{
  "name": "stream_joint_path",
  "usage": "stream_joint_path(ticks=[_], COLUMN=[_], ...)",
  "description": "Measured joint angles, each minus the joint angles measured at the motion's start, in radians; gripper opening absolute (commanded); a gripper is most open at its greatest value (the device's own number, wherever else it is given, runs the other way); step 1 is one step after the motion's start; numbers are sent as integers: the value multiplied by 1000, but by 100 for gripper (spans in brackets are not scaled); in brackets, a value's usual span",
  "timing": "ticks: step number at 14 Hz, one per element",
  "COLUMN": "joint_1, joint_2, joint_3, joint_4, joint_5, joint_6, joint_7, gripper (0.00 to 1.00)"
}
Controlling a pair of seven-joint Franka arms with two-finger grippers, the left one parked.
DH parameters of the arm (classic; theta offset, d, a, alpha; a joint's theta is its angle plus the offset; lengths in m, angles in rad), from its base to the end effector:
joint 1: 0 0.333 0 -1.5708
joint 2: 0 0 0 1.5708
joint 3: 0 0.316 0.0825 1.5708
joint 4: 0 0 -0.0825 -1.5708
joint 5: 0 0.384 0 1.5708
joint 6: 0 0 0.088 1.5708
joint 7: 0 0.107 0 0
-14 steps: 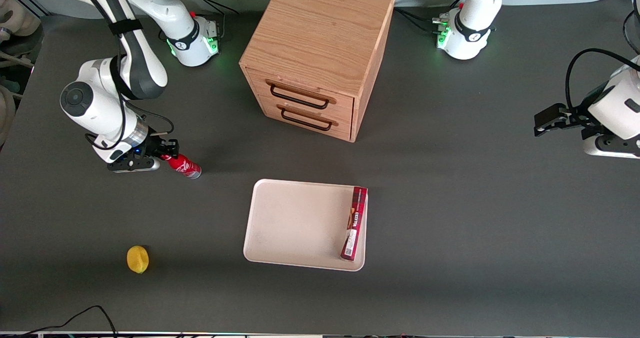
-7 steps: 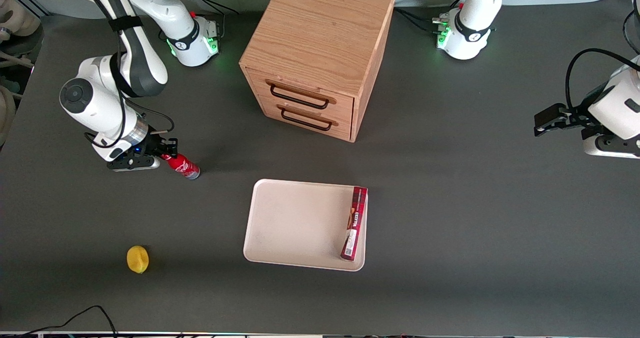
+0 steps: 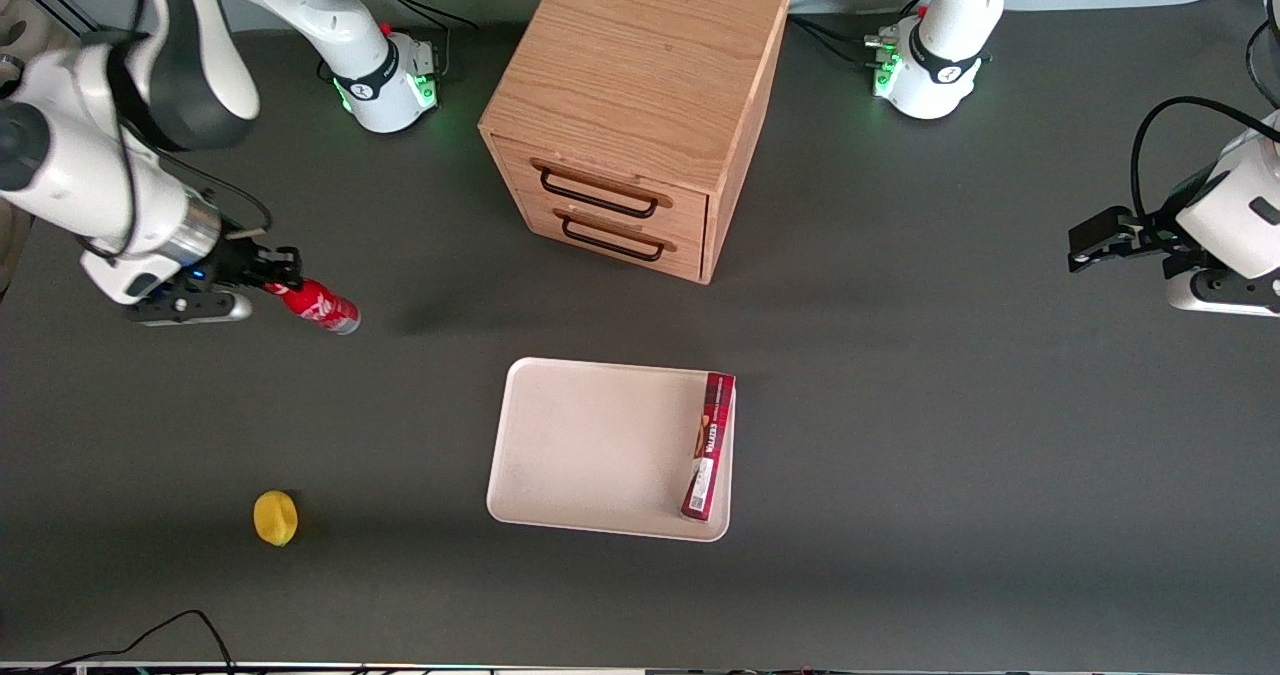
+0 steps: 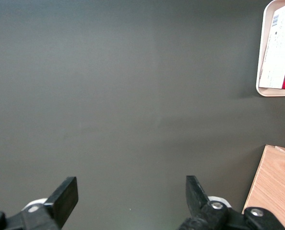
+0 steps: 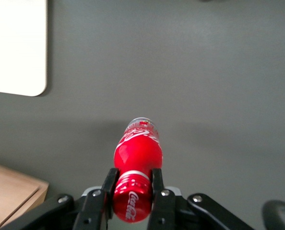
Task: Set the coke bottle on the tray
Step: 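Carry the held bottle with the right gripper over the white tray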
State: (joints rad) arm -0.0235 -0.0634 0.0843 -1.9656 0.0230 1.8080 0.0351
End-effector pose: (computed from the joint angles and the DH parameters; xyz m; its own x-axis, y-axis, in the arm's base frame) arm 0.5287 0.0349 0.4917 0.9953 0.0194 -0.0948 0.0182 -0.9997 -0.0131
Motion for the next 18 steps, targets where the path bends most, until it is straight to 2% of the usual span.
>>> stream_joint_path(ticks=[3, 7, 12, 16, 18], joint_1=[-5, 2, 138, 281, 336], joint_2=[-1, 102, 377, 513, 565], joint_3=[-1, 4, 21, 25, 26], joint_4=[185, 399, 669, 828, 857], joint_5=[0, 0, 2, 3, 3], joint_6=[-200, -327, -352, -345, -286], joint_7=[2, 74, 351, 576, 667], gripper=[0, 0, 0, 0, 0])
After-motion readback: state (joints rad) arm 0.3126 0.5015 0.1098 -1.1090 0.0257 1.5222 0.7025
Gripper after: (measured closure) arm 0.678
